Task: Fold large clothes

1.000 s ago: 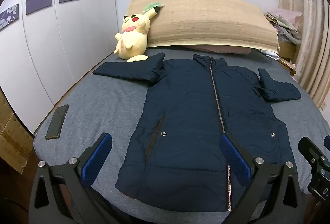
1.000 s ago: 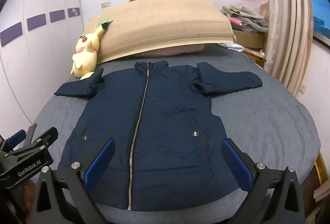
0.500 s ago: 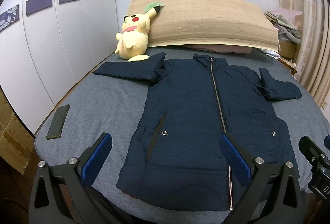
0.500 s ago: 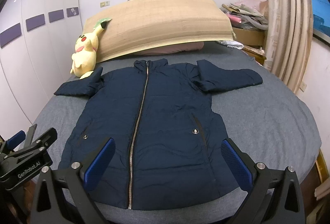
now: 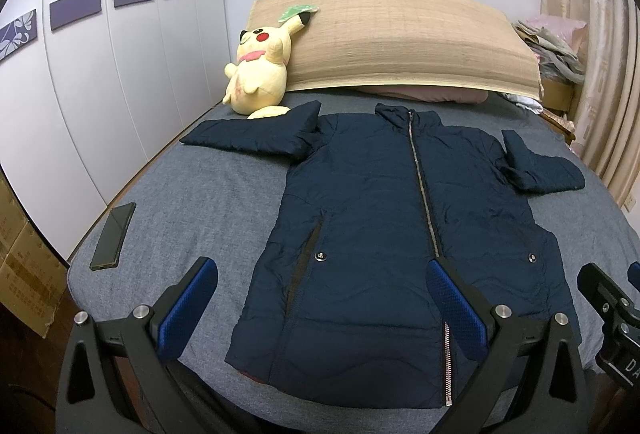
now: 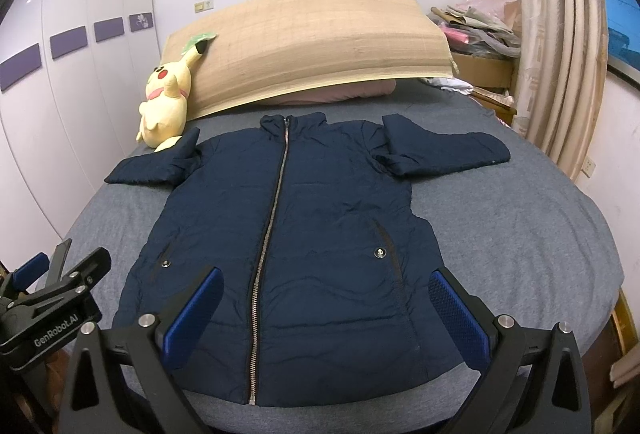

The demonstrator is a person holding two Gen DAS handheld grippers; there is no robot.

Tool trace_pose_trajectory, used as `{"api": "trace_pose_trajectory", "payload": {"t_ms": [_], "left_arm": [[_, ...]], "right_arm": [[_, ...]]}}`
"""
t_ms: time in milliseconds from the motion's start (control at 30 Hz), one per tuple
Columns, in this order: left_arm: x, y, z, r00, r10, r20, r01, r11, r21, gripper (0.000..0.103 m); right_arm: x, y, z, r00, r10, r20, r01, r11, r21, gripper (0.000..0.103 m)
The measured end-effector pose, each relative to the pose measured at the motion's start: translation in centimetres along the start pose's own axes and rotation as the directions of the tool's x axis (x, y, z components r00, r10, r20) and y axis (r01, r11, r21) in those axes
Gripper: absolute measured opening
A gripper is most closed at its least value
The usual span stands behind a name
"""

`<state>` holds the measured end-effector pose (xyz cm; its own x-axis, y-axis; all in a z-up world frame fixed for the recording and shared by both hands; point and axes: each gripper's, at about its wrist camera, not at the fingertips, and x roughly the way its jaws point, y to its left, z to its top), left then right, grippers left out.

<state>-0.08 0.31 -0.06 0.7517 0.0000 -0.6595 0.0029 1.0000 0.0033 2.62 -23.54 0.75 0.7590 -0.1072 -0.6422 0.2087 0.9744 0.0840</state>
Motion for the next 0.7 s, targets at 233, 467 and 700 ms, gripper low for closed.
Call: {"api": "trace_pose_trajectory", "payload": {"t_ms": [233, 467, 700], "left_arm": [[-0.1, -0.2, 0.0, 1.0, 0.01, 0.005, -0.01, 1.0, 0.012, 0.103], [0.4, -0.6, -0.2, 1.0, 0.004, -0.002, -0.004, 1.0, 0.01, 0.103], [2.0, -1.3, -0.8, 0.999, -0.014, -0.044, 0.014, 1.0, 0.005, 0.103]], "right_arm": [[0.3, -0.1, -0.2, 1.0, 0.0, -0.001, 0.0, 1.0, 0.006, 0.103], [0.9, -0.3, -0.4, 1.0, 0.003, -0.017, -0.003, 1.0, 0.008, 0.103], [2.2, -0.7, -1.0, 0.999, 0.002, -0.045, -0.001, 1.0, 0.014, 0.103]]}}
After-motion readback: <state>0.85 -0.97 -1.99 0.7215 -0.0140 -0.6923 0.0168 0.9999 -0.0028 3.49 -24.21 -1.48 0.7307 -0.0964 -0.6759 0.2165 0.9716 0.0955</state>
